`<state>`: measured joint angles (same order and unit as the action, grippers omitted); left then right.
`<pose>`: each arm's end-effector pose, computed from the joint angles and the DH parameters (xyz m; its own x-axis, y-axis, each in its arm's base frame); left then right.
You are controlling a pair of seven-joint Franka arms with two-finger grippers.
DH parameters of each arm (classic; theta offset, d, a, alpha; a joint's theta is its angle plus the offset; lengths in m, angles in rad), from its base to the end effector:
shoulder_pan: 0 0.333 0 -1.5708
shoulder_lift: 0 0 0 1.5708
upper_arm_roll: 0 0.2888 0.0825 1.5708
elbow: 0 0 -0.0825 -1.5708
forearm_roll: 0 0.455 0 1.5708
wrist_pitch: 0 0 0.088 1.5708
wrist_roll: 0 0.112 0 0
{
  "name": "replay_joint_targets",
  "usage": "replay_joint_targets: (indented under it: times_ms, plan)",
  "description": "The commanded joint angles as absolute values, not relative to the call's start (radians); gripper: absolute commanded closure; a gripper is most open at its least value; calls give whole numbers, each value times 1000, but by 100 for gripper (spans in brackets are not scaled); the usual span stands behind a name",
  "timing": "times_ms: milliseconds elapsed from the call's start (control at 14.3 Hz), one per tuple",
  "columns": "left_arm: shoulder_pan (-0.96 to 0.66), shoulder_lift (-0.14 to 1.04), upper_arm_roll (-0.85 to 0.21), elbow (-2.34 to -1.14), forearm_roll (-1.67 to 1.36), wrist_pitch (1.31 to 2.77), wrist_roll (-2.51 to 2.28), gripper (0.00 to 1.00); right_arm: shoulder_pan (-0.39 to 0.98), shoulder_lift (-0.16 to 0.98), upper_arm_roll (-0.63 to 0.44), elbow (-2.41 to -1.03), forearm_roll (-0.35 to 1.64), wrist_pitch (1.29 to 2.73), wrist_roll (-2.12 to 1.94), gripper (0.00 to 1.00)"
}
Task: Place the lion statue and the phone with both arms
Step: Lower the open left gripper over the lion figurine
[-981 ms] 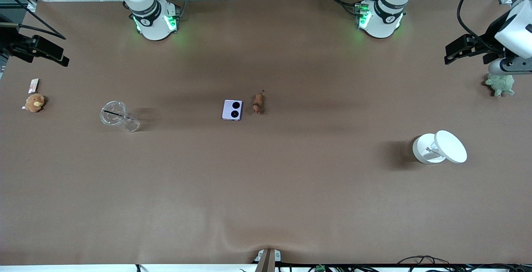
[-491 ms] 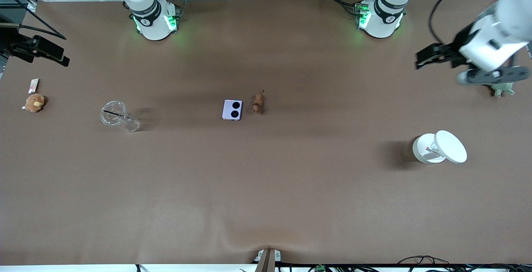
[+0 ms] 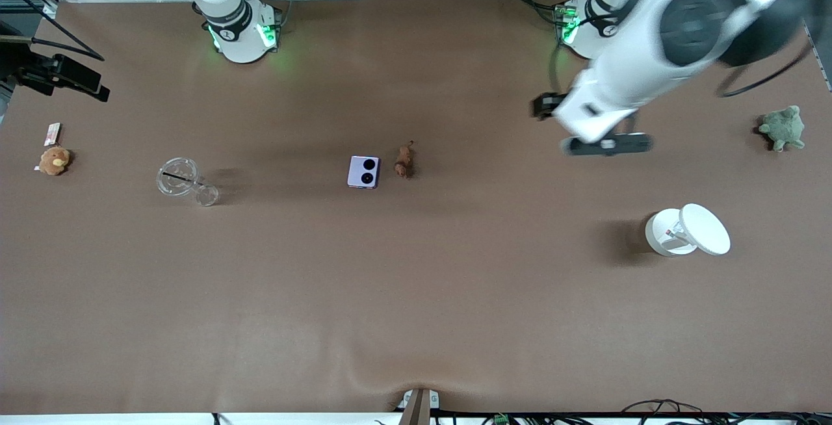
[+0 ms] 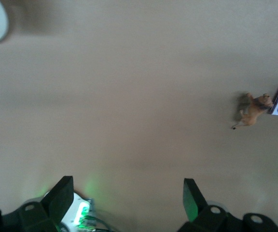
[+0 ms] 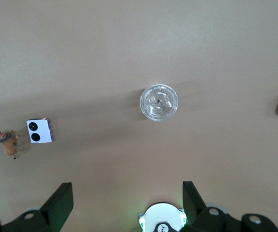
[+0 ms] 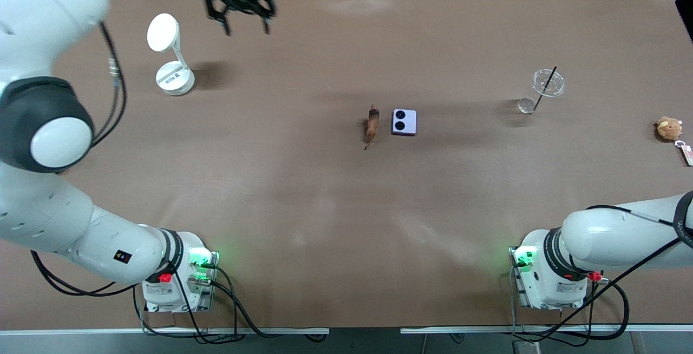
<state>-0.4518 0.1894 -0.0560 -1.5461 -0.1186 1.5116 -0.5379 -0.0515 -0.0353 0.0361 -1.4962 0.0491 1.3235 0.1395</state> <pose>0.5700 -0.3305 0.4803 0.9662 0.0355 -0.2552 0.0357 -0.9994 -0.0041 0.5873 -0.0023 0.6336 0.9796 -0.1423 -0.1420 -0.1477 -0.9886 -0.0280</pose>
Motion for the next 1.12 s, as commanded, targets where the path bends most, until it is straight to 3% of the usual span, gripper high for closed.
replay_joint_targets:
  times_ms: [0,1051]
  plan:
    - [-541,267,-51,-1517,-130,1575,-623,0,-58,-54,43,-1513,40,1322,127,0]
    - [-900,667,-43,-1500,-6,2009,-1017,0,-60,-48,43,-1514,40,1322,129,0]
